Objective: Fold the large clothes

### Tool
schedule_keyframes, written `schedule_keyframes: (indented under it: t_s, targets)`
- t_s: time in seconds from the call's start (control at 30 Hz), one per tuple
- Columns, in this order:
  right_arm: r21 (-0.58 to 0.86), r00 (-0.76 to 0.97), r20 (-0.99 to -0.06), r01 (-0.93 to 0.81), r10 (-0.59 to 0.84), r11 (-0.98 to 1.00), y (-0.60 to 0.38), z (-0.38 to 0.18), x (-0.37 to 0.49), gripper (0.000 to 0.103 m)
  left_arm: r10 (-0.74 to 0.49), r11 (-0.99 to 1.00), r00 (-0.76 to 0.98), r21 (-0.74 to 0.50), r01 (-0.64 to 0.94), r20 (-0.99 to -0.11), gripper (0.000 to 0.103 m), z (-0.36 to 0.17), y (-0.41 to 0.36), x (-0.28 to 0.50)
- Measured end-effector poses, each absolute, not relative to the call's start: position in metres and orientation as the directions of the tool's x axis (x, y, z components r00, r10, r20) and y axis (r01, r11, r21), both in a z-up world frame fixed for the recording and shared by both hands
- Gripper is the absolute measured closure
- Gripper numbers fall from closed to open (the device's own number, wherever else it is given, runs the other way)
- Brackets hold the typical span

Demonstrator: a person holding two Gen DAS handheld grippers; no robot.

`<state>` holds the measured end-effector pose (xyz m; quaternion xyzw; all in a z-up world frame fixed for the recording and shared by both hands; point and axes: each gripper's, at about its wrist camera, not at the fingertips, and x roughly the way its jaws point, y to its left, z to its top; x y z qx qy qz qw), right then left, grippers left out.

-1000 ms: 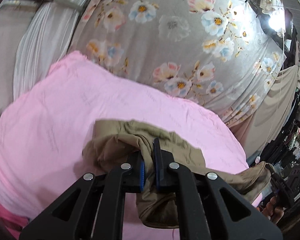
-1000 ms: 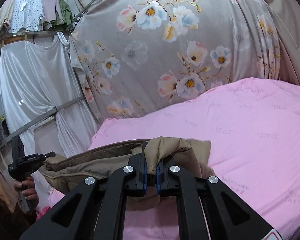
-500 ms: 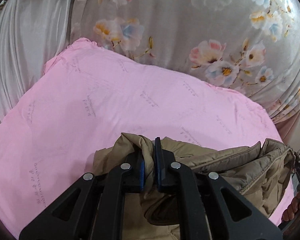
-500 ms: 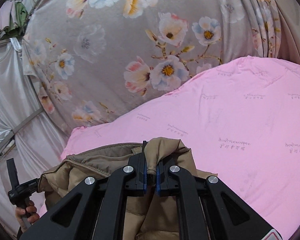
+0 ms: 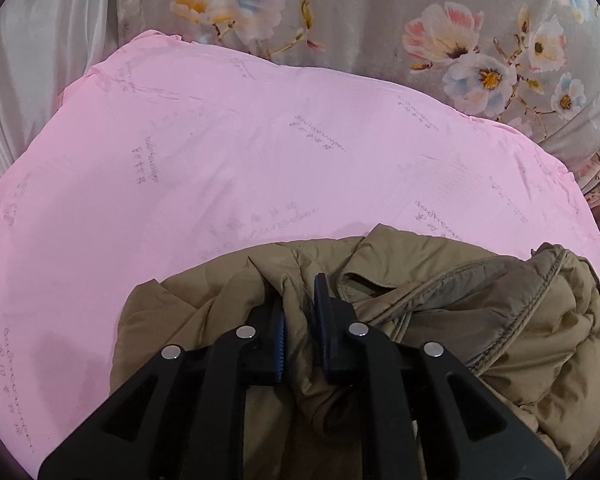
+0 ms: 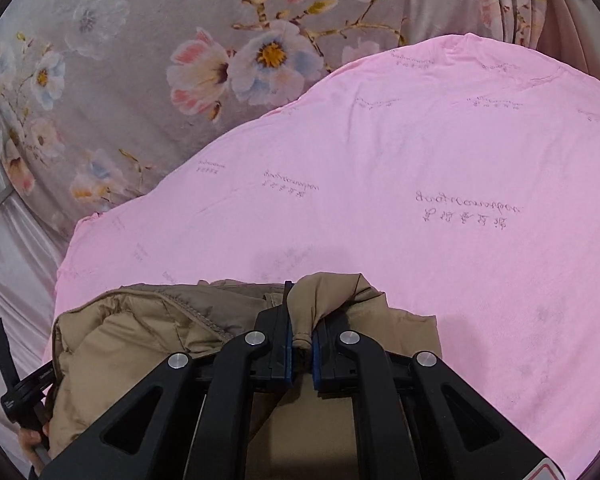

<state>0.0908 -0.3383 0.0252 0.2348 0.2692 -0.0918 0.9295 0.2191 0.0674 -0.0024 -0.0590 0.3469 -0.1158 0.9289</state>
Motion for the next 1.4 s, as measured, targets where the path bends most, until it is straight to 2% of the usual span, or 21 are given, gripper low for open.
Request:
schedule_keyframes:
  t_s: [0.2,0.43,0.47,0.5,0.53,0.57,0.6,0.7,0.8,0.87,0.93,1.03,1.1,1.27,1.4]
  targets:
    - [0.345,0.828,-0.555,0.311,-0.075,0.886,-0.333,0.018,0.092,0.097,-0.299,0.952,0.742,-0.245,0.186,-0.599,0.088,-0.013,0.073,0.22]
    - [0.436,0.856,-0.517,0.277,-0.013,0.856,-0.344,0.028,0.077,0.094,-0.339,0.934,0.738,-0.301,0.192,-0.583,0.084,-0.009,0.082,0.215]
    - [0.461,0.87,-0.493,0.258,0.003,0.849,-0.346,0.035,0.066,0.09,-0.347,0.931,0.735,-0.306,0.197,-0.582,0.081,-0.004,0.085,0.21]
    - [0.477,0.884,-0.467,0.247,0.006,0.843,-0.347,0.043,0.055,0.085,-0.347,0.931,0.741,-0.308,0.198,-0.575,0.072,0.0,0.089,0.204]
    - [0.482,0.903,-0.43,0.253,-0.026,0.839,-0.348,0.054,0.038,0.067,-0.333,0.935,0.764,-0.301,0.19,-0.553,0.063,0.009,0.096,0.192]
    - [0.479,0.915,-0.401,0.254,-0.048,0.84,-0.349,0.064,0.026,0.052,-0.317,0.939,0.789,-0.293,0.181,-0.527,0.044,0.019,0.103,0.18]
    - [0.468,0.926,-0.371,0.251,-0.069,0.848,-0.349,0.076,0.012,0.05,-0.307,0.94,0.82,-0.287,0.182,-0.484,0.034,0.032,0.112,0.165]
    - [0.384,0.924,-0.369,0.252,-0.103,0.888,-0.336,0.102,-0.004,0.051,-0.311,0.944,0.842,-0.246,0.221,-0.44,0.034,0.061,0.12,0.14]
    - [0.307,0.915,-0.395,0.211,-0.078,0.928,-0.307,0.112,0.007,0.058,-0.33,0.942,0.824,-0.211,0.26,-0.461,0.036,0.077,0.104,0.133]
    - [0.244,0.901,-0.431,0.175,-0.055,0.954,-0.281,0.109,0.027,0.074,-0.347,0.938,0.799,-0.17,0.302,-0.491,0.038,0.082,0.078,0.133]
    - [0.137,0.882,-0.465,0.159,-0.078,0.978,-0.256,0.101,0.053,0.085,-0.325,0.942,0.784,-0.105,0.32,-0.529,0.042,0.078,0.048,0.143]
    - [0.067,0.849,-0.522,0.141,-0.086,0.988,-0.242,0.086,0.088,0.095,-0.271,0.953,0.747,-0.062,0.296,-0.607,0.053,0.061,0.022,0.172]
    - [0.04,0.815,-0.57,0.158,-0.107,0.987,-0.247,0.073,0.112,0.096,-0.244,0.964,0.72,-0.079,0.255,-0.65,0.059,0.049,0.019,0.197]
    - [0.061,0.718,-0.675,0.279,-0.167,0.958,-0.297,0.028,0.146,0.098,-0.14,0.985,0.707,-0.027,0.169,-0.694,0.059,0.021,0.031,0.24]
    - [0.219,0.706,-0.705,0.305,-0.066,0.927,-0.328,0.0,0.144,0.102,-0.16,0.985,0.685,-0.066,0.162,-0.711,0.057,0.0,0.037,0.249]
